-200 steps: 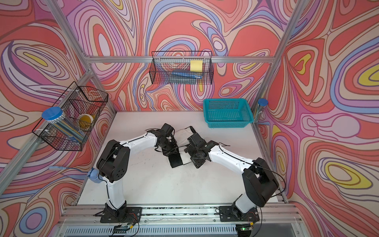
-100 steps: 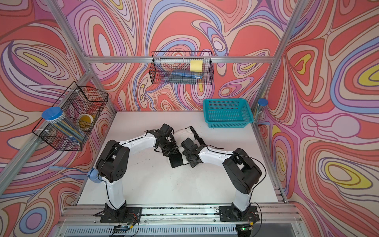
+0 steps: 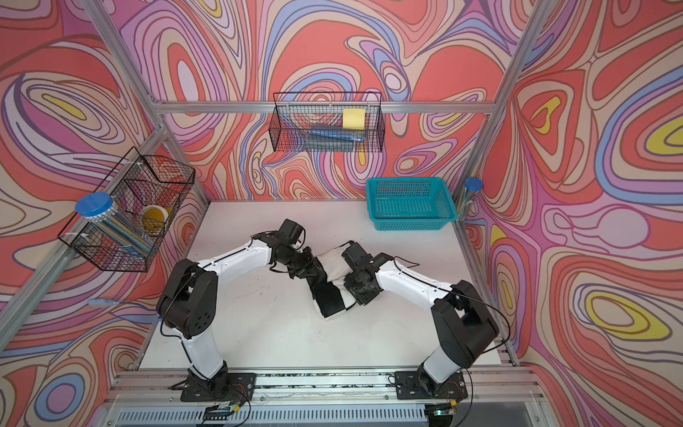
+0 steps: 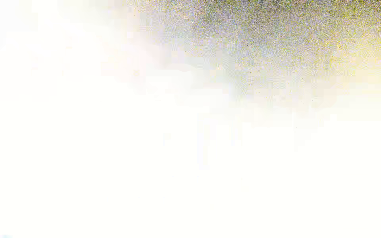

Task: Roll up the pillowcase
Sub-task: Roll the pillowcase at the center of the board.

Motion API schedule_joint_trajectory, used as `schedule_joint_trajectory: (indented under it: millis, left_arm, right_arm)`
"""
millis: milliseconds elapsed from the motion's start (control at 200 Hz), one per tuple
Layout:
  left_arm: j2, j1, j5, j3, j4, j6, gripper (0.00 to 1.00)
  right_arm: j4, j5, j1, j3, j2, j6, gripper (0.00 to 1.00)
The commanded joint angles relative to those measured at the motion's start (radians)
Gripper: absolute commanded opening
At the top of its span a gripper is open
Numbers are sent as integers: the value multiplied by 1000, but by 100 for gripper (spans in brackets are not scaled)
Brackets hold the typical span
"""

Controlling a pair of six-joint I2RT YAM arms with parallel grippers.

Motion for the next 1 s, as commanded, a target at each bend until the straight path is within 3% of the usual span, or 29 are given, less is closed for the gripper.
schedule_joint_trajectory:
  millis: [0,250,391,596,996]
  left_arm:
    - [3,1,31,-5,1,14,33]
    - [70,-46,23,5,17,50,33]
    - [126,-55,36,4,25,73,24]
    - [148,-85,28,-3,42,90,9]
    - [197,-119,50,34,52,112,6]
  right_arm:
    - [-231,-102,-10,57,18,-103,44]
    - [-290,-159,-33,256,218,-247,46]
    - [-353,-170,-50,378,311,-318,48]
    - [-372,-195,-91,468,390,-342,49]
    - [-500,-211,-99,894,604,-367,62]
